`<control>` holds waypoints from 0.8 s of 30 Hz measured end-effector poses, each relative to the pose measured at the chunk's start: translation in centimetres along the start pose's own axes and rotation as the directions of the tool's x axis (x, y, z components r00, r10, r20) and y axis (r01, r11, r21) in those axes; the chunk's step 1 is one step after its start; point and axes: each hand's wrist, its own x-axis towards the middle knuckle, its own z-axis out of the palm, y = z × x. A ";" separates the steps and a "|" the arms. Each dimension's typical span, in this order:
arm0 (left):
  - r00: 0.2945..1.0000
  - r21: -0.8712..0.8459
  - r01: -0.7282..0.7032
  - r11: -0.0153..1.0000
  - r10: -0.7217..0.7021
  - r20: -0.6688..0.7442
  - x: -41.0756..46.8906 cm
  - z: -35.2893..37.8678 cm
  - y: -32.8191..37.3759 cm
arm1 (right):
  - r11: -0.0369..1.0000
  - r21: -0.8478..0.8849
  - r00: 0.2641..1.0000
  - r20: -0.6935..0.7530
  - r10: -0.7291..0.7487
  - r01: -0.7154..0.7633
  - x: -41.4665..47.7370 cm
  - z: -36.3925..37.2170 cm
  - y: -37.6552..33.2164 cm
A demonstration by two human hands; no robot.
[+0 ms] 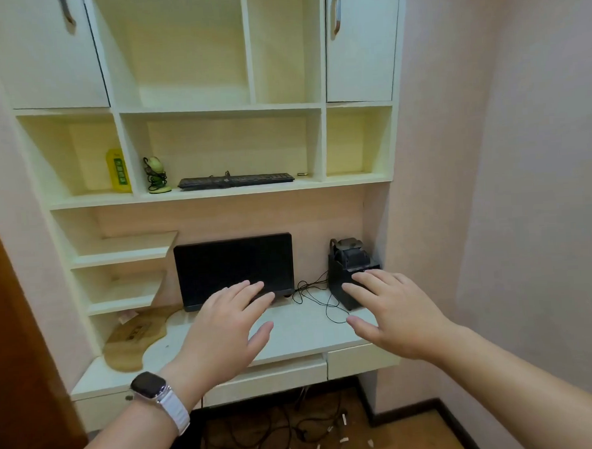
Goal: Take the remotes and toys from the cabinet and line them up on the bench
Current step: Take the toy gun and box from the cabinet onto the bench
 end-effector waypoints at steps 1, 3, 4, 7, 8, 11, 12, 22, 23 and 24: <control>1.000 -0.010 -0.008 1.000 0.008 -0.008 1.2 0.8 -1.5 | 1.000 -0.006 1.000 0.003 0.002 -0.002 1.6 0.9 0.2; 1.000 -0.032 -0.016 0.999 0.015 -0.023 3.4 2.4 -4.1 | 1.000 -0.019 1.000 0.017 0.006 -0.006 4.3 2.6 0.8; 0.999 -0.050 -0.018 0.999 0.016 -0.029 4.5 3.2 -5.1 | 1.000 -0.028 1.000 0.028 0.012 -0.011 5.5 3.4 1.0; 0.998 -0.094 -0.047 0.994 0.043 -0.044 7.6 5.9 -7.5 | 0.998 -0.060 0.998 0.055 0.036 -0.032 8.4 5.5 1.9; 0.997 -0.103 -0.059 0.993 0.055 -0.048 8.6 6.8 -8.0 | 0.997 -0.064 0.998 0.056 0.041 -0.038 9.1 5.9 2.3; 0.994 -0.115 -0.092 0.989 0.085 -0.068 11.8 9.0 -8.8 | 0.995 -0.083 0.998 0.040 0.051 -0.048 10.4 7.0 4.1; 0.992 -0.118 -0.108 0.987 0.098 -0.082 12.9 9.6 -8.7 | 0.994 -0.098 0.998 0.038 0.054 -0.050 10.7 7.3 4.9; 0.986 -0.036 -0.111 0.993 0.106 -0.130 23.7 14.3 -5.5 | 0.996 -0.086 0.999 -0.044 -0.012 0.008 14.9 12.5 17.1; 0.988 -0.021 -0.091 0.996 0.088 -0.130 24.7 14.4 -5.0 | 0.997 -0.070 0.998 -0.049 -0.025 0.021 15.6 12.9 18.4; 0.989 -0.008 -0.071 0.997 0.069 -0.130 25.7 14.4 -4.6 | 0.998 -0.054 0.998 -0.055 -0.037 0.034 16.4 13.3 19.8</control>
